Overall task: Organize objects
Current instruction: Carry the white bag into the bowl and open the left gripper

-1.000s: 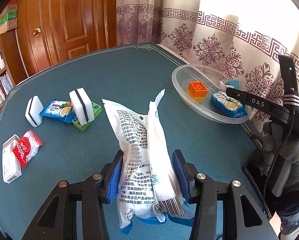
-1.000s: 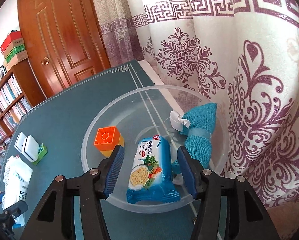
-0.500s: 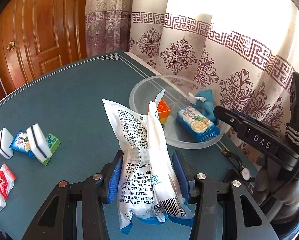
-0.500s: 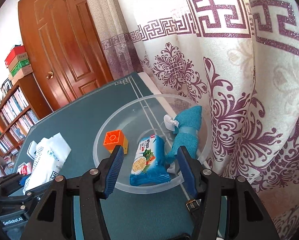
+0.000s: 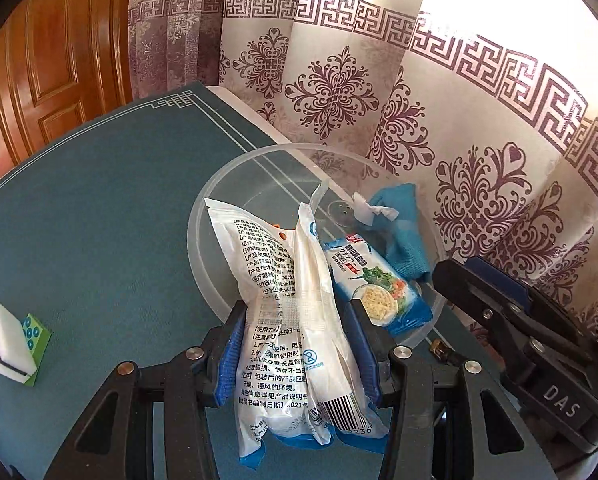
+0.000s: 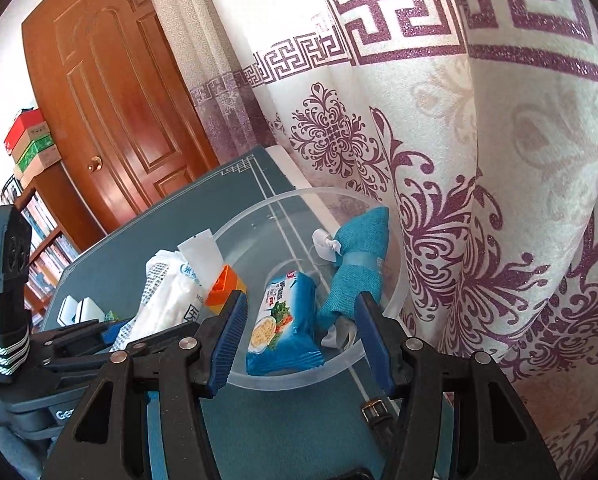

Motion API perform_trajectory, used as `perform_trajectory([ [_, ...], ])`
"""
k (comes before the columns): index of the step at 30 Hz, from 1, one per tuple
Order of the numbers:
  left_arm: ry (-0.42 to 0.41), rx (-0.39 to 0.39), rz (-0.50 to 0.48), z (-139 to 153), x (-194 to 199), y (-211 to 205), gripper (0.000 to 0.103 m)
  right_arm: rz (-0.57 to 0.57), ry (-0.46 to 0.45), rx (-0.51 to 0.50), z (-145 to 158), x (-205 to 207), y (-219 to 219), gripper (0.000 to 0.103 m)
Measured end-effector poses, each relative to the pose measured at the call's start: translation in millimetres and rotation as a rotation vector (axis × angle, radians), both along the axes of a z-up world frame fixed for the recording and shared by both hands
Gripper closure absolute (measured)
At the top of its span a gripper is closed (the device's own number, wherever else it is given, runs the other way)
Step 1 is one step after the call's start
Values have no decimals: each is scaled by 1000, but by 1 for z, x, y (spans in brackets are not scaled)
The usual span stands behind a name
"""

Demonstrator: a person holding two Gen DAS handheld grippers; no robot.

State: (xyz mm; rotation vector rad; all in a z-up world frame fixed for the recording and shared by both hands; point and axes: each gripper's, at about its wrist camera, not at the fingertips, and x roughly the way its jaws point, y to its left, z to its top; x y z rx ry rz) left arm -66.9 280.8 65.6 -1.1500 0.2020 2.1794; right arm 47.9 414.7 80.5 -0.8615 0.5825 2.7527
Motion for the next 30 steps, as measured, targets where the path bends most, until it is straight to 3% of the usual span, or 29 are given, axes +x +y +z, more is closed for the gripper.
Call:
perform_trajectory([
  [12, 27, 13, 24, -5, -45, 20, 52, -2, -10, -14, -7, -2, 0, 46],
  [18, 50, 37, 17, -5, -49, 26, 50, 2, -15, -15, -10, -2, -4, 46],
  [20, 49, 48, 5, -4, -46, 26, 47, 0, -14, -14, -10, -2, -4, 46],
  [24, 52, 77, 2, 1, -42, 21, 30, -5, -11, -15, -9, -1, -3, 46],
  [30, 49, 97, 21, 12, -37, 8, 27, -5, 1, -9, -4, 0, -3, 46],
])
